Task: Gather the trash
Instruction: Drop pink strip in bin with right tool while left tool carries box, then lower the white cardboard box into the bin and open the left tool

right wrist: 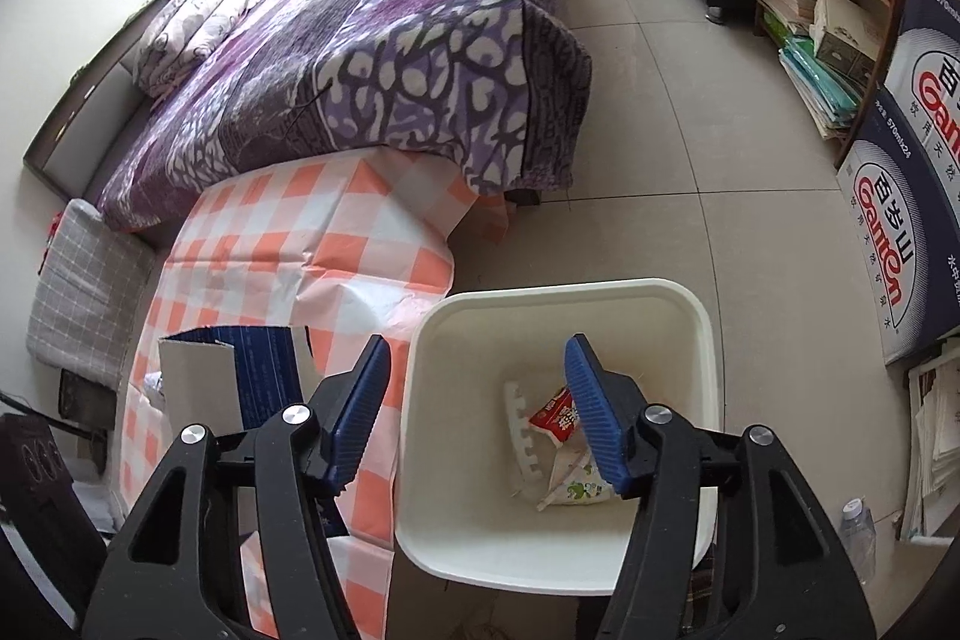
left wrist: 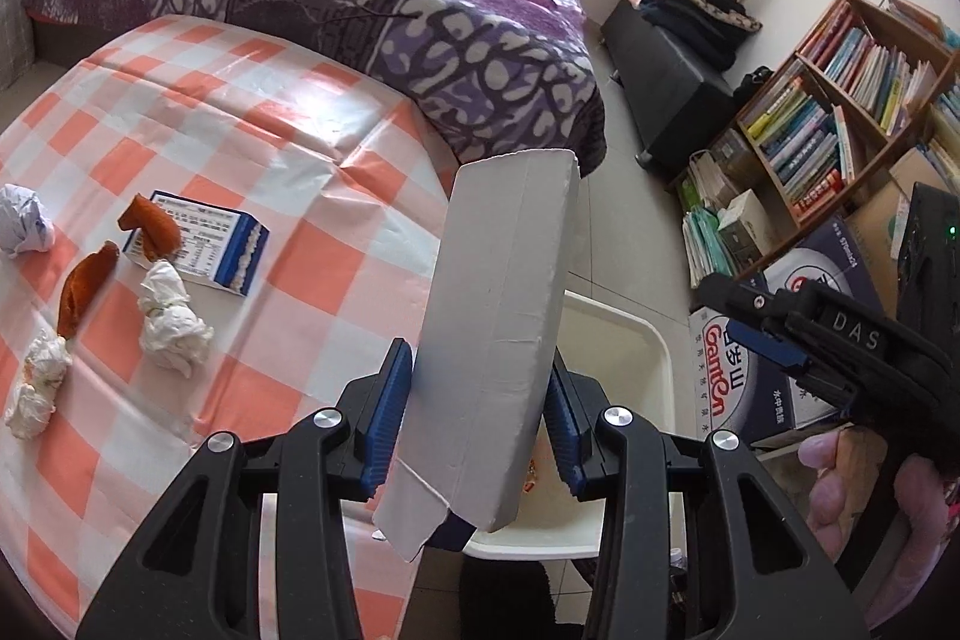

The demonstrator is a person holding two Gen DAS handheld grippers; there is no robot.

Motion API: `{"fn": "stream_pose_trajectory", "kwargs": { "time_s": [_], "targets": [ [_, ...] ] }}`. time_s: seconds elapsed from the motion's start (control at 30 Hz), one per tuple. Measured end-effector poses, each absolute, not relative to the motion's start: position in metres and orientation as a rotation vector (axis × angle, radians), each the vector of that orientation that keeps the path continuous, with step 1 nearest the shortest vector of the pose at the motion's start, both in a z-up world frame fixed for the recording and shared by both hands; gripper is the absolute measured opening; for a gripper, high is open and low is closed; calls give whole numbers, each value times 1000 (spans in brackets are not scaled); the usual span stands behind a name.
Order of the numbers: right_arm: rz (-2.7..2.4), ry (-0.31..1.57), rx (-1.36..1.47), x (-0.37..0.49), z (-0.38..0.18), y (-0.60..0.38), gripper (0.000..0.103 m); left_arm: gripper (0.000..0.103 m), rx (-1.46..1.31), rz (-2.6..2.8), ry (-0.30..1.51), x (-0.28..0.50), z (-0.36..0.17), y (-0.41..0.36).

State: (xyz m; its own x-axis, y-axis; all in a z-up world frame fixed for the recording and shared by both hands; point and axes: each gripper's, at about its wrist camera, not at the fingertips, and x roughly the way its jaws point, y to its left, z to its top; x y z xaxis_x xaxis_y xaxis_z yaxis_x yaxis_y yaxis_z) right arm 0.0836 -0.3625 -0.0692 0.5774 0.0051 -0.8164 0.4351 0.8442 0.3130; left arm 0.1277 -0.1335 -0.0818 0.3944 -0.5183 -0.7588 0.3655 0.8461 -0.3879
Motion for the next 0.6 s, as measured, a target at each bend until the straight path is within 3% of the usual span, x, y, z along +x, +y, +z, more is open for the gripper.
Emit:
{"fn": "stream_pose_trajectory", "kwargs": {
  "time_s": [0.13, 0.4, 0.6],
  "targets": [
    [-299, 894, 574, 75, -66, -381, 66, 42, -154, -597, 1044, 123, -88, -153],
    [-332, 860, 668, 62, -66, -410, 68, 43, -144, -683, 1079, 109, -96, -194],
    [-354, 828, 722, 55, -65, -424, 76, 67, -178, -729, 1099, 107, -100, -209]
  ]
}}
